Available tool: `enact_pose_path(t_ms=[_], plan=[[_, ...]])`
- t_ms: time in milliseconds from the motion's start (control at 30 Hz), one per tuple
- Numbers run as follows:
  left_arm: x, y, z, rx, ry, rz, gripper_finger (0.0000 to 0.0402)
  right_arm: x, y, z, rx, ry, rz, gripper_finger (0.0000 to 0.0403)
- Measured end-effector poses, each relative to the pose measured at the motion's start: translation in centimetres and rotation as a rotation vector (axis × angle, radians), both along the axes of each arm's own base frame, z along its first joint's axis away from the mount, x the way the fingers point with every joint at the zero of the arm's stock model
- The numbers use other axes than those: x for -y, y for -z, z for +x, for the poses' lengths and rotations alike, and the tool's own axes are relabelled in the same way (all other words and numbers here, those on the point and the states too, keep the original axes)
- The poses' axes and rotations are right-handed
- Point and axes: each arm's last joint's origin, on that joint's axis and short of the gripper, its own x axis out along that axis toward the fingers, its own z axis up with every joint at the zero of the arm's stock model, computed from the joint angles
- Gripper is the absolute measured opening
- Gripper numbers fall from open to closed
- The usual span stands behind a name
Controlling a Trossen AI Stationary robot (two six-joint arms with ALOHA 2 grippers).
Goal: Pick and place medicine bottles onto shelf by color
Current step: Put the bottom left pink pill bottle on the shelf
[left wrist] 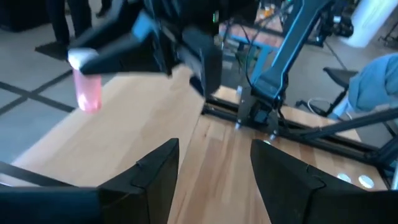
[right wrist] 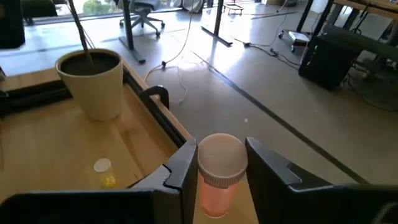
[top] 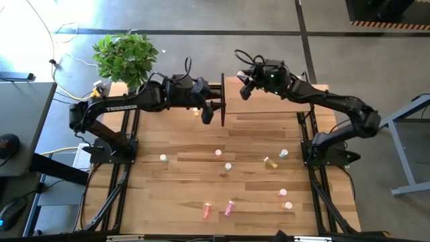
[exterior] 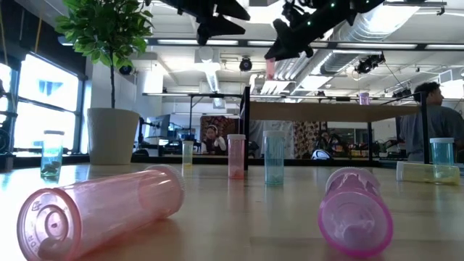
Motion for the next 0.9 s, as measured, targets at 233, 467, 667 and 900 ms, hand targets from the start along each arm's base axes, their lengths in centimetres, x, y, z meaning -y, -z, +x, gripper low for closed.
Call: enact_pose_path(t_ms=[233, 467, 667, 900], plan=[[0.3, 0.6, -2.2, 0.073, -0.027, 0.003, 0.0188, 1.1, 2.4, 1.9, -0.048, -0.009, 0.008, 0.0099], [0.9, 1.2, -3.6, 0.100, -0.027, 0.015, 0.0188, 2.1, 4.1, 3.1, -0.058, -0.002, 0.017, 0.0099], [1.1, 1.9, -4.1, 0.091, -0.027, 0.011, 0.0188, 2.9, 5.4, 3.7, -0.077, 0.009, 0.029, 0.0099], [1.1, 1.8, -4.1, 0.094, -0.026, 0.015, 0.0188, 3.1, 6.2, 4.0, -0.097, 0.018, 0.029, 0.0099]])
